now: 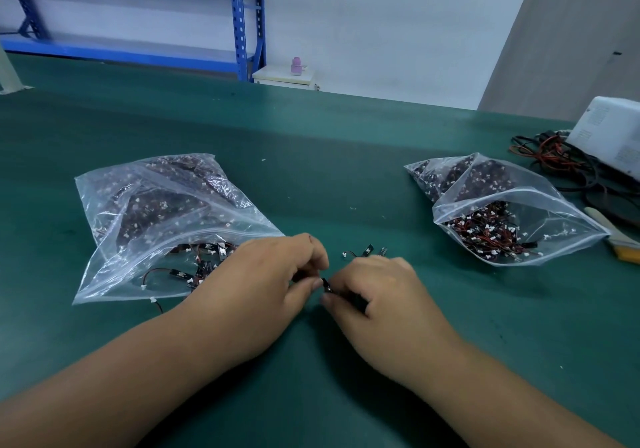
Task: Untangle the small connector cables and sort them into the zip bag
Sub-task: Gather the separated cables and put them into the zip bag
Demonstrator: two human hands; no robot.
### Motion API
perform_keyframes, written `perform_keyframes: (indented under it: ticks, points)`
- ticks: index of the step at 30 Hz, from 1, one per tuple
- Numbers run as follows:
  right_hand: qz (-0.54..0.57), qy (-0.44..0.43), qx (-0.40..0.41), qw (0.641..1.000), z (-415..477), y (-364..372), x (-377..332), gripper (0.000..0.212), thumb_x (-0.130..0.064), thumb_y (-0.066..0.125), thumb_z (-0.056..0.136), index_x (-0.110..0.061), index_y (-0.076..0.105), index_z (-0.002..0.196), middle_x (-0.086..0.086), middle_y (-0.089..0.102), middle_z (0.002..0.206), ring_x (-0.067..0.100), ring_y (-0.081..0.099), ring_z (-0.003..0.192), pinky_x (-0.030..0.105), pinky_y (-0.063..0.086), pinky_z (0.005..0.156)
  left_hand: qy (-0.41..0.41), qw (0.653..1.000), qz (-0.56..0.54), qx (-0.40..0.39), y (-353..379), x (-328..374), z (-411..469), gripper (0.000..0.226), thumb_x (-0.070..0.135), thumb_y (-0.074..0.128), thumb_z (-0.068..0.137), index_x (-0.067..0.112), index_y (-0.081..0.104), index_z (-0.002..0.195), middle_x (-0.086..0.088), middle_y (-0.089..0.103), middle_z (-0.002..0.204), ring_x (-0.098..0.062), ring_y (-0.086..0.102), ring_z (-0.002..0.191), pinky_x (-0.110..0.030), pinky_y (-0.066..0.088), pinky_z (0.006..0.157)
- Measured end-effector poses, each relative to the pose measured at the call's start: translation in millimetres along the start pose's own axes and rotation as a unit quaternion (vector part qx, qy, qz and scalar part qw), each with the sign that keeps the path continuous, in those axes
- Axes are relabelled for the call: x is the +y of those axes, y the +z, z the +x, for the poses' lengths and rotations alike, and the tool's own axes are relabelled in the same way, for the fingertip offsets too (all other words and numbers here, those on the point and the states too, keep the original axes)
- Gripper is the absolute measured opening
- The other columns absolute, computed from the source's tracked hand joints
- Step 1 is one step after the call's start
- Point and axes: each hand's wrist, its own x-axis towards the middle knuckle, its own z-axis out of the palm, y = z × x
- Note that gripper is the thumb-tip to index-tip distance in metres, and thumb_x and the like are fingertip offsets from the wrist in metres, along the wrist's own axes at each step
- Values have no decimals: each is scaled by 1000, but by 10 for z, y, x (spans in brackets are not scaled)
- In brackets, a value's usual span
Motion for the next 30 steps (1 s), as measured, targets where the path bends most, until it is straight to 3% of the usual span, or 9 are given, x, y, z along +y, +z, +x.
perform_keyframes:
  ticks: [4,7,10,14,18,22,26,30]
  points:
    - [64,52,41,996,7,-4,87,17,-34,59,85,-24,59,71,-12,52,65,12,53,68,34,45,64,-6,999,46,-15,-42,-61,-15,23,38,64,87,38,57,109,27,57,94,3,50,92,-6,35,78]
    - [79,171,91,978,41,-38,266,18,-39,61,84,-24,61,73,-9,57,60,9,53,61,32,47,60,3,987,150,-58,-132,-138,-34,36,61,51,84,39,53,112,25,52,102,1,46,100,-17,37,90]
    - [119,278,108,947,104,-81,479,12,-34,68,85,-38,65,75,-15,60,58,3,52,52,26,41,53,2,971,210,-116,-196,-133,-44,53,78,33,74,39,53,103,22,49,95,-3,47,100,-26,41,92]
    - [151,335,126,922,125,-111,635,12,-35,67,85,-36,66,73,-12,52,46,4,43,40,24,35,50,4,962,233,-144,-189,-143,-62,39,65,37,76,37,54,97,20,48,90,-5,47,93,-29,41,91]
    - [137,351,122,918,123,-112,671,20,-49,59,82,-33,67,74,-2,61,53,6,41,37,26,38,51,10,960,239,-146,-172,-207,-33,22,49,43,85,33,55,94,18,51,90,-7,48,93,-31,43,89]
    - [119,355,123,919,132,-116,689,26,-41,56,85,-18,64,75,5,56,54,8,38,38,29,38,53,19,960,242,-142,-132,-239,-11,13,46,45,92,34,51,93,17,52,92,-7,49,94,-32,42,89]
    - [129,343,117,923,113,-134,659,18,-28,58,85,-36,67,72,-14,65,63,3,51,45,26,42,52,19,969,210,-127,-108,-206,8,8,44,41,96,38,43,92,16,51,93,-8,48,92,-32,42,87]
    - [105,308,105,940,100,-125,580,19,-18,62,84,-33,68,73,-23,66,70,-1,59,63,24,44,58,18,982,162,-97,-108,-177,13,8,43,44,95,36,44,90,15,54,85,-7,49,83,-30,43,80]
